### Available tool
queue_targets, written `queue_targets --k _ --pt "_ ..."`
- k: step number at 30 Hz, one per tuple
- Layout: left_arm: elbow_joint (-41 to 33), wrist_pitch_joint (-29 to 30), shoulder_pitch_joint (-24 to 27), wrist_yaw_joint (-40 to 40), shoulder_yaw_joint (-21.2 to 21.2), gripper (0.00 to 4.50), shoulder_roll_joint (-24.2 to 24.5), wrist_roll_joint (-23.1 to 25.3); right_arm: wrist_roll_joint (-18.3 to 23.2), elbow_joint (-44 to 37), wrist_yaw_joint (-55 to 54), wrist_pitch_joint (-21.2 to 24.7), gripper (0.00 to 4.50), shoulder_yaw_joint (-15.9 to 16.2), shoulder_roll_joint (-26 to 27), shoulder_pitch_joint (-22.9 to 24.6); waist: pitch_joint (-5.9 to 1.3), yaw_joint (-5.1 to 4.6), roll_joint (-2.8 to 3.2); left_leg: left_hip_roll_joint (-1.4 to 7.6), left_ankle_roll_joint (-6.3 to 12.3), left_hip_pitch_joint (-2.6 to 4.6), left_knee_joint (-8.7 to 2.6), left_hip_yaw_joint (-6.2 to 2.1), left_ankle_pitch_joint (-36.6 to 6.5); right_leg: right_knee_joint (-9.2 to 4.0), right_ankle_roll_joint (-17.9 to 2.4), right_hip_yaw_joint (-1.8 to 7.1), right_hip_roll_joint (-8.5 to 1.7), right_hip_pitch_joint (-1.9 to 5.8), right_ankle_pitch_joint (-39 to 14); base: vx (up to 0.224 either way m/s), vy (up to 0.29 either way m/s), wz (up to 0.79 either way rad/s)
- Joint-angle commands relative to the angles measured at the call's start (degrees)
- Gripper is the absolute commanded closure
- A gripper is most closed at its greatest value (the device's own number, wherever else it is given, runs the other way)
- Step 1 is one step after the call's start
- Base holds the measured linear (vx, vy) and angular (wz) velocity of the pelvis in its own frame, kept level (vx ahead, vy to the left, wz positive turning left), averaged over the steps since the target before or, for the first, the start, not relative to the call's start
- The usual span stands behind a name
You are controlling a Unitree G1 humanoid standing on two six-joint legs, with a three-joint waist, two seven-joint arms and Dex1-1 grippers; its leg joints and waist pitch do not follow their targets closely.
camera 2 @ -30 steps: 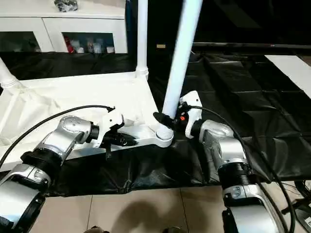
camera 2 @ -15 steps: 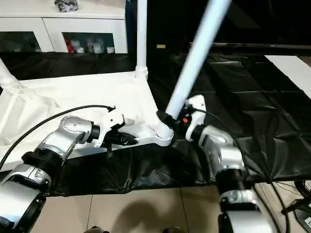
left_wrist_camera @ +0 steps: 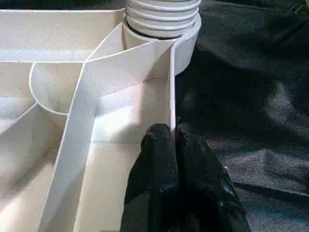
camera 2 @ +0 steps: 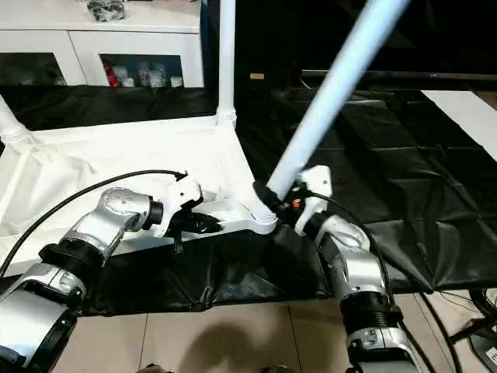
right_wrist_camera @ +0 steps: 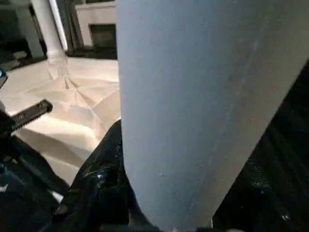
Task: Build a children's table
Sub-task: Insert table leg to table base
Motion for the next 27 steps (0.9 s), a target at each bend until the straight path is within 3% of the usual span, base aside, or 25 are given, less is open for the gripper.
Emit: queue_targets --k 1,2,10,11,14,17,21,27 --pt "0.02 -1.32 -1.77 1.11 0.85 4.5 0.83 0.31 -3.26 2.32 -0.09 2.55 2.62 1.67 -1.48 0.35 -3.68 -0.64 0.33 0.28 1.33 1.34 -5.06 -0.05 -26.85 -5.94 -5.5 0.71 -2.43 2.19 -34.64 0.0 0.0 0.0" --pt "0.11 -1.53 -1.85 1.02 0.81 4.5 0.77 0.39 -3.33 2.5 0.41 3.13 2.62 2.18 -1.64 -0.19 -3.69 -0.73 0.09 0.27 1.33 1.38 -5.0 -0.07 -26.93 -5.9 -5.4 0.69 -2.47 2.18 -34.93 0.0 0.0 0.0" --pt "0.4 -2.5 -2.45 -0.47 0.21 4.5 1.16 0.76 -5.3 5.72 5.2 5.91 2.62 5.94 -3.18 -3.41 -3.49 -0.95 -0.04 0.07 1.62 1.79 -4.6 -0.08 -27.36 -6.6 -3.8 0.31 -2.69 1.81 -38.75 0.0 0.0 0.0" --pt "0.43 -2.67 -2.54 -0.83 0.11 4.5 1.28 0.82 -5.6 6.28 6.11 6.04 2.62 6.49 -3.49 -3.85 -3.51 -1.0 -0.26 0.07 1.65 1.76 -4.58 -0.06 -27.24 -6.64 -3.77 0.28 -2.69 1.84 -38.77 0.0 0.0 0.0" --pt "0.4 -3.09 -2.7 -1.88 -0.14 4.5 1.73 1.06 -5.79 7.55 8.84 6.36 2.62 7.54 -4.0 -4.78 -3.53 -0.97 -0.05 0.26 1.71 1.68 -4.75 -0.17 -27.42 -6.43 -4.18 0.29 -2.77 1.94 -37.85 0.0 0.0 0.0" --pt "0.11 -3.68 -2.67 -3.18 -0.44 4.5 2.45 1.19 -5.24 7.84 11.7 5.52 2.62 8.28 -4.33 -4.75 -3.58 -0.84 -0.21 0.36 1.8 1.55 -4.84 -0.19 -27.19 -6.24 -4.64 0.42 -2.92 2.07 -37.16 0.0 0.0 0.0" --pt "-1.49 -6.24 -1.71 -8.46 -0.79 4.5 4.08 0.09 -3.44 6.33 16.54 5.58 2.62 8.84 -4.46 -2.89 -3.75 -0.24 -0.14 0.54 2.31 1.3 -5.27 -0.04 -24.8 -5.89 -5.77 0.98 -3.02 2.36 -34.41 0.0 0.0 0.0" --pt "-3.81 -6.68 -0.84 -17.3 -0.56 4.5 6.32 -2.88 -2.47 4.42 22.77 4.19 2.62 10.79 -5.08 -0.71 -4.17 0.65 0.28 1.15 2.33 0.83 -5.9 0.28 -20.67 -4.26 -10.04 1.72 -2.9 3.13 -24.62 0.0 0.0 0.0"
